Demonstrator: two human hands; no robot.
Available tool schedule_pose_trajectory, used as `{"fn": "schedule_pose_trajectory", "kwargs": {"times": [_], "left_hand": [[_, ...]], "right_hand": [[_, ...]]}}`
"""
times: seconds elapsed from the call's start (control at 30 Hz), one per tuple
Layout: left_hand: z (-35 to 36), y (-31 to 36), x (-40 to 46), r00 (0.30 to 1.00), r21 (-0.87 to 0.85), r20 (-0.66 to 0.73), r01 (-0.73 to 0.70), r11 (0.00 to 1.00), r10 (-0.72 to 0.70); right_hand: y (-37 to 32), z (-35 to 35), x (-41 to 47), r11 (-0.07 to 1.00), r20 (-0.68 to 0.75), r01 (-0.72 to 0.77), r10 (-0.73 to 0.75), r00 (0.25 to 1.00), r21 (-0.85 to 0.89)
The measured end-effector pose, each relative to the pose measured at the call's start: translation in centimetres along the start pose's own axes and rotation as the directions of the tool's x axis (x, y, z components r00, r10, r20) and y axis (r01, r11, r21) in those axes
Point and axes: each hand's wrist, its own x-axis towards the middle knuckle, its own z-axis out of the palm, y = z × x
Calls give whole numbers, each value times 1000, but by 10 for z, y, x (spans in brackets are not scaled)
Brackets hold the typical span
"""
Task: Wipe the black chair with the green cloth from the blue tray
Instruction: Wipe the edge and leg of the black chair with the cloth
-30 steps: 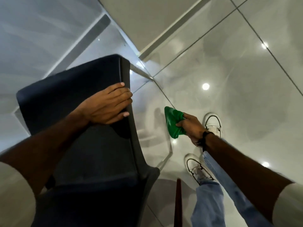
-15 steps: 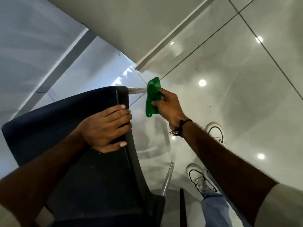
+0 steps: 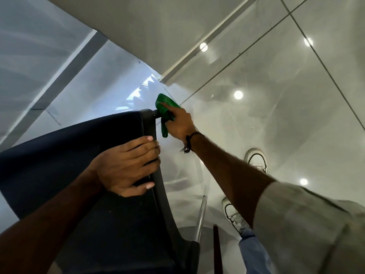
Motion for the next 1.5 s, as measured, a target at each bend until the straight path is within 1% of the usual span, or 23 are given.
{"fn": "schedule_pose_trajectory", "kwargs": {"times": [0.13, 0.23, 0.3, 0.43, 0.5, 0.6, 0.73, 0.8, 0.87, 0.97, 1.07, 1.2, 1.27, 1.37, 1.5], "left_hand": [[1, -1, -1, 1000, -4, 15, -8, 1000, 8], [1, -1, -1, 1000, -1, 23, 0, 1000, 0], [-2, 0, 0, 1000, -3, 26, 7, 1000, -7], [-3, 1, 0, 1000, -11, 21, 17, 1000, -17], [-5, 1, 0, 999, -10, 34, 22, 1000, -21], [-6, 1, 2, 998, -15, 55, 12, 1000, -11], [-6, 0, 1, 997, -9, 75, 9, 1000, -8], [-6, 0, 2, 997, -9, 74, 10, 1000, -9], [-6, 0, 2, 997, -7, 74, 11, 1000, -10], [-6, 0, 1, 997, -6, 73, 16, 1000, -15], [-6, 1, 1, 998, -8, 58, 25, 1000, -25], [-7, 1, 2, 997, -14, 68, 27, 1000, -26], [-7, 2, 2, 997, -8, 73, 29, 1000, -28], [-6, 2, 1, 998, -8, 61, 29, 1000, -28], [-4, 2, -1, 999, -18, 41, 34, 999, -33]], "right_hand": [[3, -6, 24, 996, 64, -88, 89, 994, -27], [-1, -8, 21, 996, 69, -93, 93, 993, 4], [-2, -9, 7, 997, 58, -53, 49, 997, 63], [0, -8, -22, 984, 37, 98, -104, 994, 146], [0, -3, -24, 980, 16, 114, -118, 993, 164], [6, -1, -9, 992, 4, 75, -76, 997, 101], [13, 0, 26, 999, 45, -44, 44, 998, -4], [13, -1, 39, 994, 66, -58, 64, 996, -91], [12, -2, 46, 991, 68, -48, 57, 996, -128], [11, -2, 44, 995, 53, -29, 34, 998, -94], [11, 2, 26, 1000, 13, 18, -18, 1000, -6], [8, 7, -11, 978, -58, 196, -192, 980, 73], [9, 8, -18, 968, -80, 234, -227, 971, 95], [15, 8, -8, 976, -98, 207, -200, 975, 69], [25, 13, 23, 995, -81, 98, -96, 992, 17]]}}
